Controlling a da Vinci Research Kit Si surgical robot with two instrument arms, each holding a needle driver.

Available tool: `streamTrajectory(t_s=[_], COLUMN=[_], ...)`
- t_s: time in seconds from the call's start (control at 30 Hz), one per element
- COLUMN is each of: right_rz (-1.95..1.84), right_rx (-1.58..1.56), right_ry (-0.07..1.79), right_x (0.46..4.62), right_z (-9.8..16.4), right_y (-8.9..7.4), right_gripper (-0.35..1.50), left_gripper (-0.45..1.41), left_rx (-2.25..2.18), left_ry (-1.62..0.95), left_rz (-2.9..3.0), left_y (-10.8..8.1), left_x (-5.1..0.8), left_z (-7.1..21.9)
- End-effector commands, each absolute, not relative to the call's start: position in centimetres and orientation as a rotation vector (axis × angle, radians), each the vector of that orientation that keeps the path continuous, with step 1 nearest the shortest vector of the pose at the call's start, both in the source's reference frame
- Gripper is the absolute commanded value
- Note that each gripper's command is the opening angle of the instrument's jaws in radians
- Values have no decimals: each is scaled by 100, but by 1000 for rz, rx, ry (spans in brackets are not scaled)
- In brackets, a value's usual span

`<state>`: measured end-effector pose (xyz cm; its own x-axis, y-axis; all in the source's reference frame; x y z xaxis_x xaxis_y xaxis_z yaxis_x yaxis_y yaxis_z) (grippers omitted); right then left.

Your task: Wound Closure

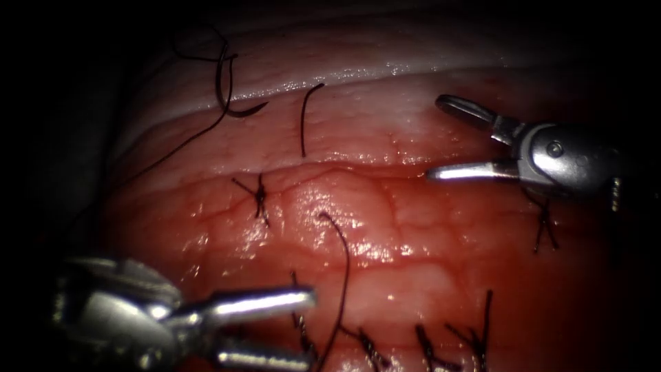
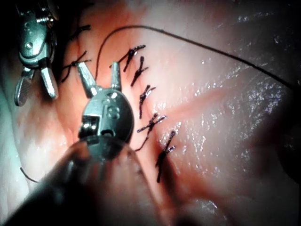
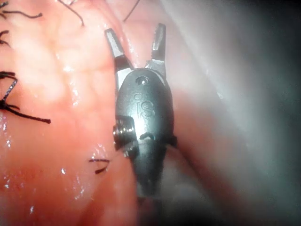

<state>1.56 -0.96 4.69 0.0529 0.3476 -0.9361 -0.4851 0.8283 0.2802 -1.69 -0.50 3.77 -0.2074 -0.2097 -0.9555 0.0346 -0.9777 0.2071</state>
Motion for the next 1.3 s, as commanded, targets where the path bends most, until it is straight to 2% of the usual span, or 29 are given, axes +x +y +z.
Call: streamTrajectory(t_s=[0.03,0.1,0.17,0.2,0.27,0.33,0.37,0.5,0.8,0.93,1.0,1.1,1.17,1.3], right_rz=[635,635,639,643,645,644,638,576,425,355,306,288,282,312], right_rx=[-121,-121,-119,-116,-115,-118,-114,-57,-47,-20,-8,3,32,21], right_ry=[1381,1381,1383,1384,1386,1386,1378,1304,1264,1224,1201,1198,1180,1207], right_x=[163,164,164,165,165,166,169,181,201,200,199,194,186,181], right_z=[474,474,475,475,475,474,473,461,424,415,412,402,393,381], right_y=[-96,-96,-98,-100,-104,-108,-111,-129,-150,-157,-158,-158,-148,-136], right_gripper=[106,106,106,106,101,99,113,126,123,128,116,116,99,99], left_gripper=[21,21,29,16,-45,-45,-45,-45,-45,-45,-45,-45,-45,-45], left_rx=[1872,1874,1881,1890,1891,1900,1915,1929,1942,1944,1942,1910,1901,1895], left_ry=[-213,-215,-226,-231,-232,-206,-199,-192,-199,-202,-211,-195,-187,-186], left_rz=[-2313,-2314,-2298,-2284,-2284,-2263,-2245,-2230,-2239,-2244,-2250,-2264,-2263,-2263], left_y=[-49,-49,-49,-50,-49,-46,-45,-31,-4,7,10,9,6,5], left_x=[-177,-181,-190,-194,-195,-198,-199,-196,-204,-208,-210,-212,-212,-210], left_z=[380,378,374,372,373,375,377,398,428,443,448,452,452,453])
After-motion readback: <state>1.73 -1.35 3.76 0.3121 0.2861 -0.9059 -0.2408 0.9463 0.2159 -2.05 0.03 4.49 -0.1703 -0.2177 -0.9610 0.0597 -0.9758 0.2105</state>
